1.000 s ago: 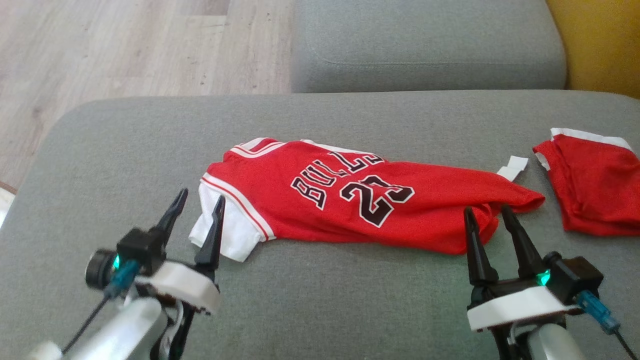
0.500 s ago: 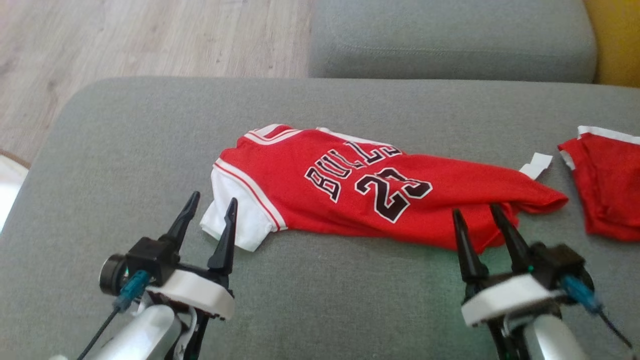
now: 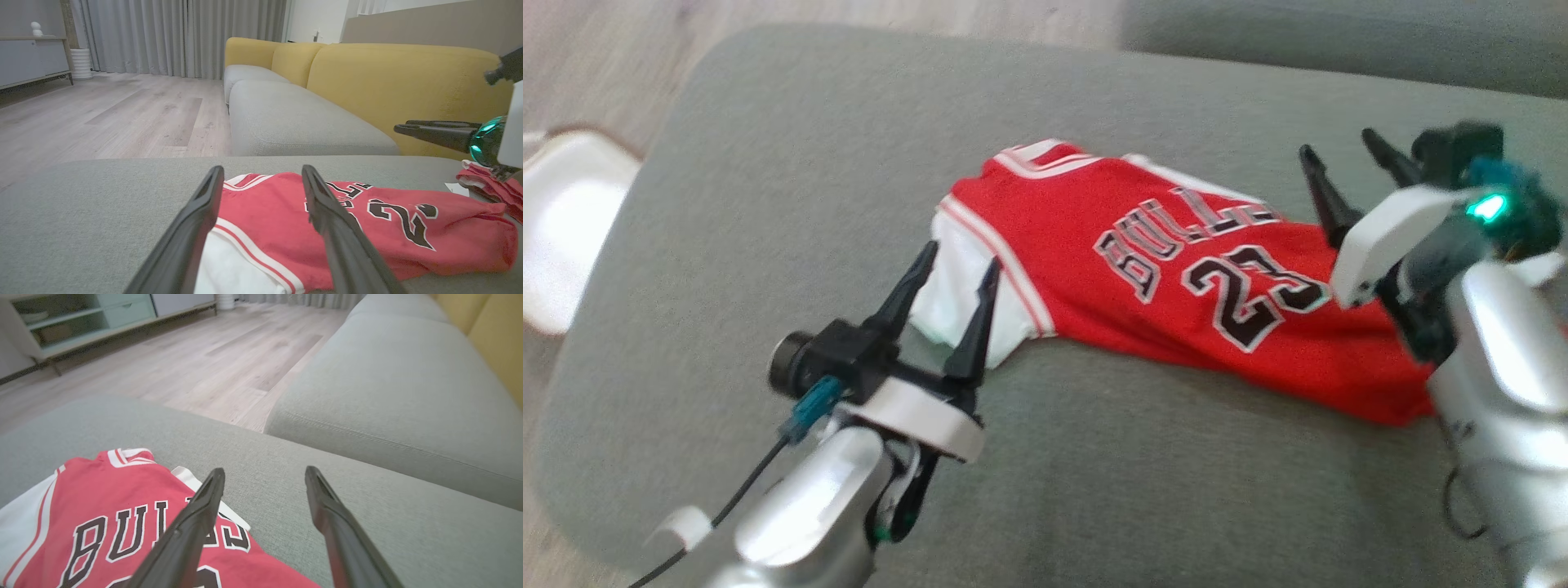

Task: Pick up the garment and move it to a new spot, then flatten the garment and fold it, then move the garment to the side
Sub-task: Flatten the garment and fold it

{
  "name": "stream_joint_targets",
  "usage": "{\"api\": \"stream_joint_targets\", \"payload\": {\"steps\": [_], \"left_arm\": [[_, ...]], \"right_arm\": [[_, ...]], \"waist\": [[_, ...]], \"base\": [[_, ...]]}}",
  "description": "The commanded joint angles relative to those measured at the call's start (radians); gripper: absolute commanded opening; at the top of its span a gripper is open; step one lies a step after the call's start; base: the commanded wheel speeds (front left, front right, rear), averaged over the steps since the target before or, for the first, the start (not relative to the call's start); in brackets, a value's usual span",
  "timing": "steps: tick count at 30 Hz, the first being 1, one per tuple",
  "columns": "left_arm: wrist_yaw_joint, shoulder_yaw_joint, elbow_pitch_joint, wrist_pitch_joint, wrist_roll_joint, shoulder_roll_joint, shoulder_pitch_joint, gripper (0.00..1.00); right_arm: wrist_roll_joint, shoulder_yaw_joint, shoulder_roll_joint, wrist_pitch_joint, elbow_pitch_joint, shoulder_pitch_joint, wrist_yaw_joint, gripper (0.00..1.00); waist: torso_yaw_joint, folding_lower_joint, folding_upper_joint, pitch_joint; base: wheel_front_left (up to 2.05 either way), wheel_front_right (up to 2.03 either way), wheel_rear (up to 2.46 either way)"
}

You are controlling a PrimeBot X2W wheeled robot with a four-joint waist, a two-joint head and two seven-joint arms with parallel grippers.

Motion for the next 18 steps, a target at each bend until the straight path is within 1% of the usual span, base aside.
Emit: {"api": "stream_joint_targets", "payload": {"steps": [1, 3, 4, 7, 11, 15, 18], "left_arm": [[-0.01, 0.032, -0.016, -0.009, 0.01, 0.003, -0.058, 1.0], [-0.023, 0.03, -0.004, -0.009, 0.016, -0.022, -0.076, 1.0], [-0.023, 0.03, -0.004, -0.009, 0.016, -0.022, -0.076, 1.0], [-0.041, 0.031, 0.017, -0.009, 0.031, -0.055, -0.097, 1.0], [-0.063, 0.039, 0.038, -0.009, 0.049, -0.096, -0.11, 1.0], [-0.077, 0.066, 0.06, -0.01, 0.06, -0.121, -0.112, 1.0], [-0.088, 0.089, 0.071, -0.01, 0.074, -0.132, -0.111, 1.0]], "right_arm": [[0.031, 0.049, -0.024, 0.023, 0.001, -0.056, -0.001, 1.0], [0.096, 0.111, -0.067, 0.063, 0.044, -0.102, -0.001, 1.0], [0.096, 0.111, -0.067, 0.063, 0.044, -0.102, -0.001, 1.0], [0.199, 0.197, -0.142, 0.119, 0.092, -0.155, -0.001, 1.0], [0.293, 0.293, -0.227, 0.148, 0.134, -0.202, -0.001, 1.0], [0.357, 0.406, -0.282, 0.171, 0.149, -0.23, -0.001, 1.0], [0.419, 0.466, -0.306, 0.178, 0.15, -0.247, -0.001, 1.0]], "waist": [[0.076, -0.0002, 0.0, 0.065], [0.109, -0.0002, 0.0, 0.088], [0.109, -0.0002, 0.0, 0.088], [0.15, -0.0002, 0.0, 0.117], [0.186, -0.0002, 0.0, 0.14], [0.201, -0.0002, 0.0, 0.152], [0.205, -0.0002, 0.0, 0.156]], "base": [[0.0, 0.0, 0.0], [0.0, 0.0, 0.0], [0.0, 0.0, 0.0], [0.0, 0.0, 0.0], [0.0, 0.0, 0.0], [0.0, 0.0, 0.0], [0.0, 0.0, 0.0]]}}
